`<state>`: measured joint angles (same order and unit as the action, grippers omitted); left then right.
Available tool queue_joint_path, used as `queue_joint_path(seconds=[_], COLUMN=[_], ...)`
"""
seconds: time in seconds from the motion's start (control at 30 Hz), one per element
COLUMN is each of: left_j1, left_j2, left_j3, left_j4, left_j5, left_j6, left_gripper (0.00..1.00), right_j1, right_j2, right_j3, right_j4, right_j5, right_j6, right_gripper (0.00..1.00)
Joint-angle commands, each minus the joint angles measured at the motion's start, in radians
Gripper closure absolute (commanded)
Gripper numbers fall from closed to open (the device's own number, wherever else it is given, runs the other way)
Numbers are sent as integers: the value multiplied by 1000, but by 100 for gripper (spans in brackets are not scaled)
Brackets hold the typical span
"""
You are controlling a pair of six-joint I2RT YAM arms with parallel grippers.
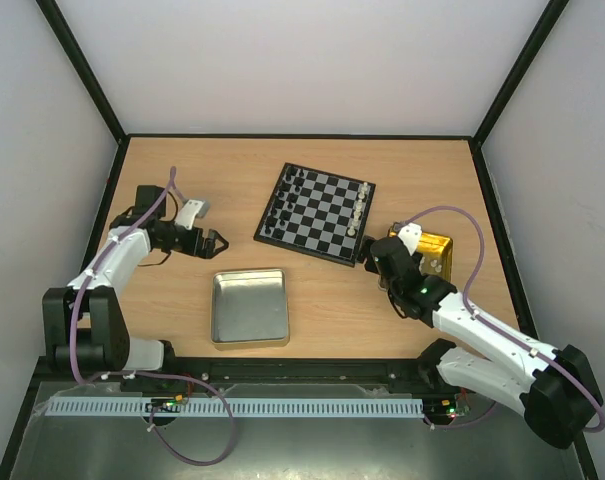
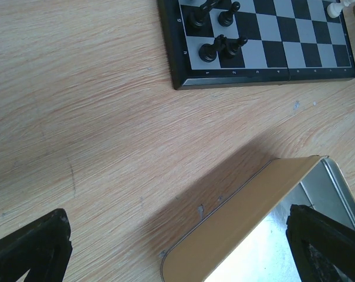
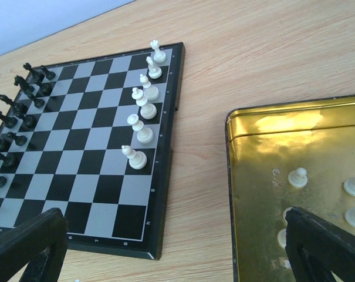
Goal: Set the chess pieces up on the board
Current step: Move the storage box to the center of the board.
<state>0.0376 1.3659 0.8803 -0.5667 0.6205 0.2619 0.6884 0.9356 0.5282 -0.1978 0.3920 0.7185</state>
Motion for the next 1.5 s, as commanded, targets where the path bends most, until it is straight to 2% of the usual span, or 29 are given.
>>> queue_joint_path(seconds=[0.0,0.17,0.37,0.5,0.63,0.73,1.0,1.03,1.23,1.47], left_j1=[-5,-5,-15,-134,-240,-299,-446,-464,-502,-480], left_j2=[10,-23,-69,-81,-100,-63,-55,-56,5,56], left_j3=[20,9,7,50,83,95,6,-6,-49,-133], left_j4=[-21,-11,-36,-185,-251,-298,-320,-318,-329,-253], left_j5=[15,3,6,-27,-119,-189,-324,-340,-407,-671], left_j6=[11,5,37,196,268,302,347,347,362,415], left_gripper=[1,1,1,3,6,23,91,97,98,98], right_j1=[3,4,4,4,5,5,5,4,5,5], right_j2=[-16,-35,-19,-26,-20,-11,13,17,51,62], right_j3=[-14,-19,8,1,-15,-21,-19,-20,-14,-16], right_j4=[-46,9,-8,-14,-10,-8,-11,-7,8,19], right_j5=[30,-55,-95,-138,-164,-172,-168,-168,-179,-174], right_j6=[2,-1,-21,-20,-4,9,0,-1,2,-5], right_gripper=[2,2,2,1,2,1,1,1,2,2])
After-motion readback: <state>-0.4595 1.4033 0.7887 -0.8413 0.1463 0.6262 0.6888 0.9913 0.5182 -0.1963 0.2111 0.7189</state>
